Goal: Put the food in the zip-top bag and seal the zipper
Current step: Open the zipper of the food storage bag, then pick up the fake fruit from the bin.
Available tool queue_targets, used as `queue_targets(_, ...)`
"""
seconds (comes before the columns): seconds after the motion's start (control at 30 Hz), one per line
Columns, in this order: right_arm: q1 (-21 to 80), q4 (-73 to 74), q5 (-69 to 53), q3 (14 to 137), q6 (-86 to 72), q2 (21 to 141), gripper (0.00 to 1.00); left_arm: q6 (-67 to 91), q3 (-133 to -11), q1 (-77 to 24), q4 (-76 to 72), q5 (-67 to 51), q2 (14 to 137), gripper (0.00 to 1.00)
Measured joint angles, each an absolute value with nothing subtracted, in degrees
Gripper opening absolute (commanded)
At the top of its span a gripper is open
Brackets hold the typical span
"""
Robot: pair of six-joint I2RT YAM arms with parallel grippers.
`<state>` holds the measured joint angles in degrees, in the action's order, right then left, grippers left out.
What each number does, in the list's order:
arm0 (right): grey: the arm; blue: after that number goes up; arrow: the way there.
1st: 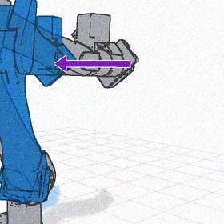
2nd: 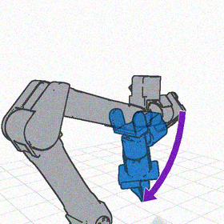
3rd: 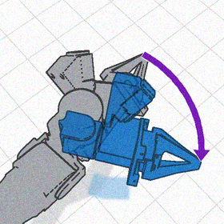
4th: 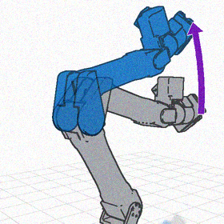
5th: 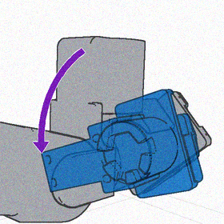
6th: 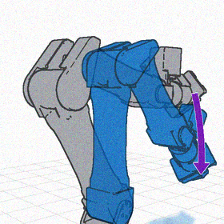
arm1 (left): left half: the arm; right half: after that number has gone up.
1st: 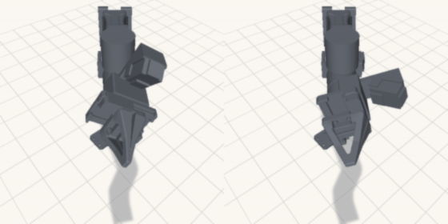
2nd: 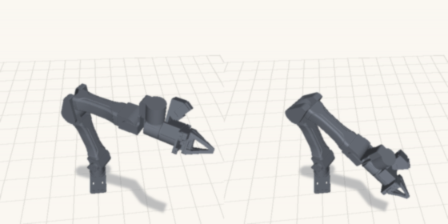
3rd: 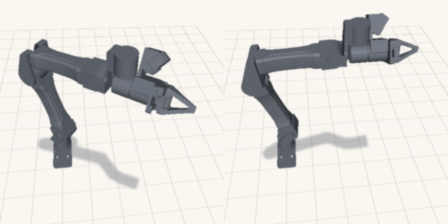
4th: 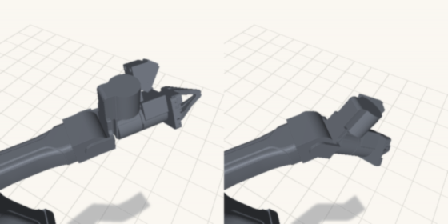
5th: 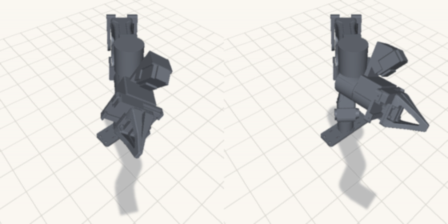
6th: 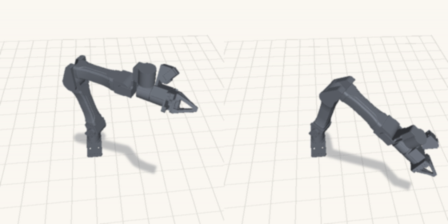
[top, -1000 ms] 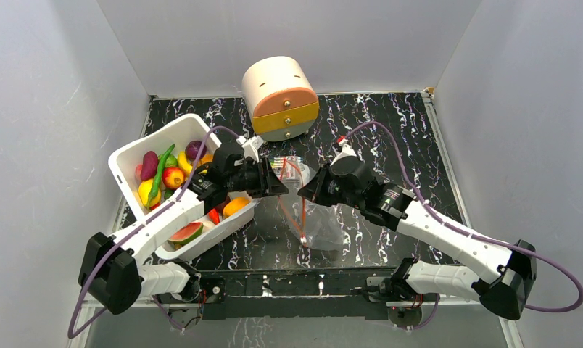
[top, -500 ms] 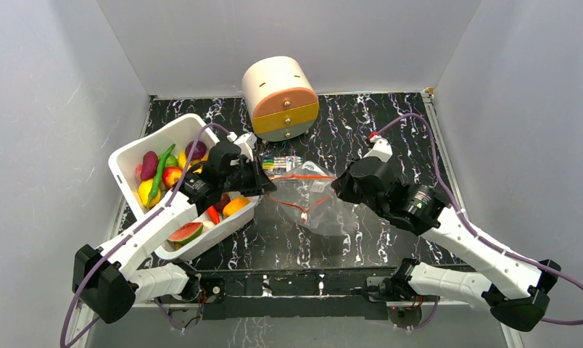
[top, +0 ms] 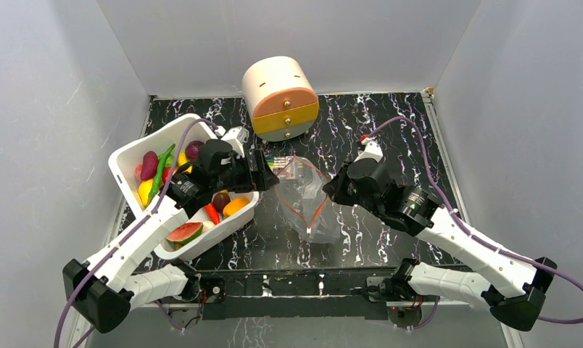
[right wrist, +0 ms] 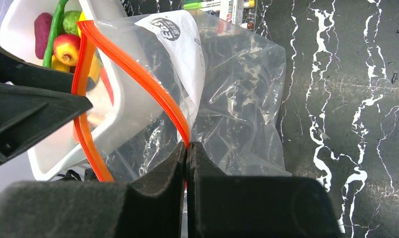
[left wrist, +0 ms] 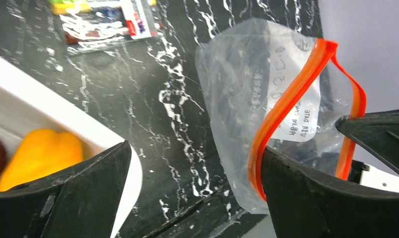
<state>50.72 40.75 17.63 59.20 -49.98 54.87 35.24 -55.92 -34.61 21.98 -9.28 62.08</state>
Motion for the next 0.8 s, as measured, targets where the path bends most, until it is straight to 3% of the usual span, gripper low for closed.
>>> queue_targets(0.4,50.7,40.6,17.7,58.3,-50.0,54.5,0.00,32.9,-64.2,-32.7,32.3,11.2,63.7,0.93)
queue_targets(0.8,50.7,40.6,17.9,57.5,-49.8,53.4,0.00,32.9,-60.9,-17.2,34.8,16.3,65.2,0.81)
